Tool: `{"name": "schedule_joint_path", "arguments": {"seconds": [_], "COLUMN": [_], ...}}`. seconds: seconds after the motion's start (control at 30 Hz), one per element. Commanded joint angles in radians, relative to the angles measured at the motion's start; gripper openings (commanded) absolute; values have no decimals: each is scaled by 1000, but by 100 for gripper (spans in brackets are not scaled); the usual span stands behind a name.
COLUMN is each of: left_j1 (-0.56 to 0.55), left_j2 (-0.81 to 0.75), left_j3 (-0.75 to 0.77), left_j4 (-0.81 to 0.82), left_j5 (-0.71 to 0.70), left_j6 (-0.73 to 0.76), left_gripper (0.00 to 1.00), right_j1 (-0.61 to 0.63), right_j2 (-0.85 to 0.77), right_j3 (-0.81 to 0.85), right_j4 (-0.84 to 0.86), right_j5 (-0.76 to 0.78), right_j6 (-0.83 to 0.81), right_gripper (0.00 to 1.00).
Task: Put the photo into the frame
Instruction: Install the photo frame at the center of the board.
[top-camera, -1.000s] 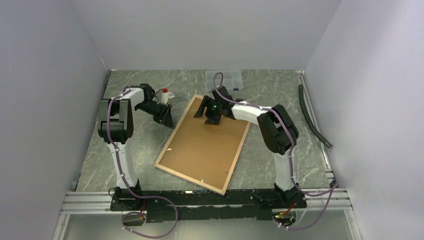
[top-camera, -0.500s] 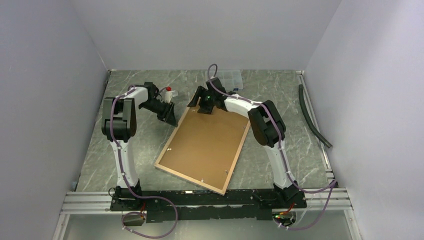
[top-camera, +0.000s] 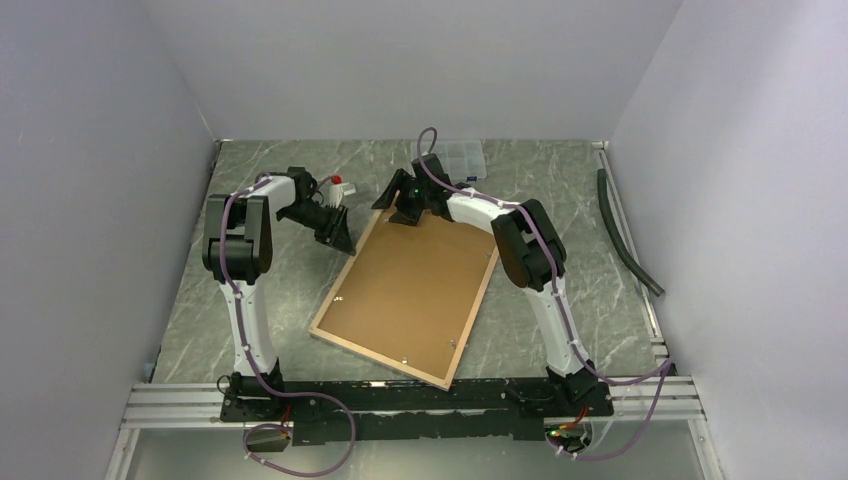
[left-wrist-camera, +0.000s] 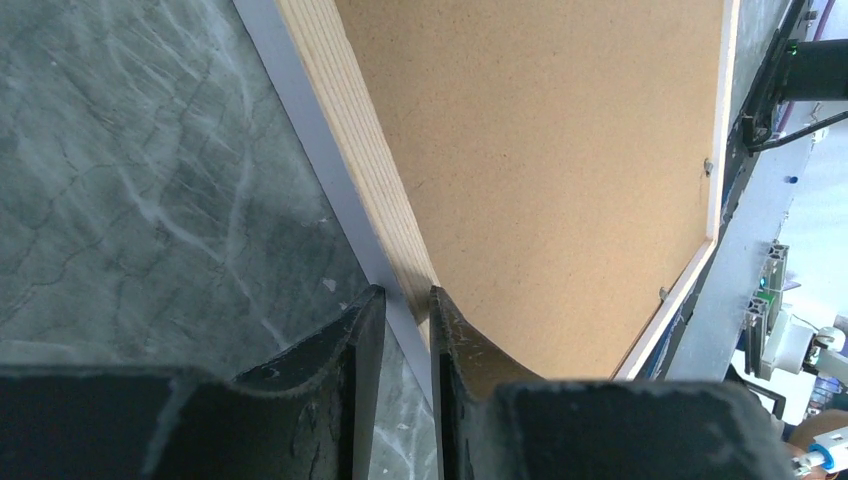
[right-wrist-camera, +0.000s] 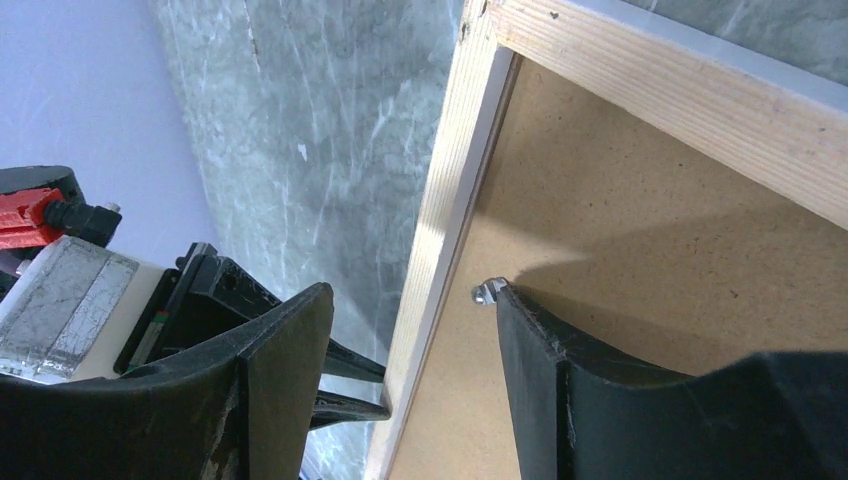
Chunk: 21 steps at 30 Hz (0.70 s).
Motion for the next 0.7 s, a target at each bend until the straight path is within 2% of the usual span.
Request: {"name": "schedule_joint_path", "arguments": {"seconds": [0.0, 0.67], "left_j1": [-5, -4], "left_j2": [-16, -20], "left_j3": [-27, -26], "left_j4": [16, 22], "left_j5": [-28, -48], "left_j6": [24, 29], "left_gripper": [28, 24], "right_j1": [-2, -3], "right_j2": [32, 97], "right_j3": [19, 73], "right_j4": [30, 96], "right_j5": [-16, -73], "right_j6": [32, 98], "right_gripper": [65, 65]}}
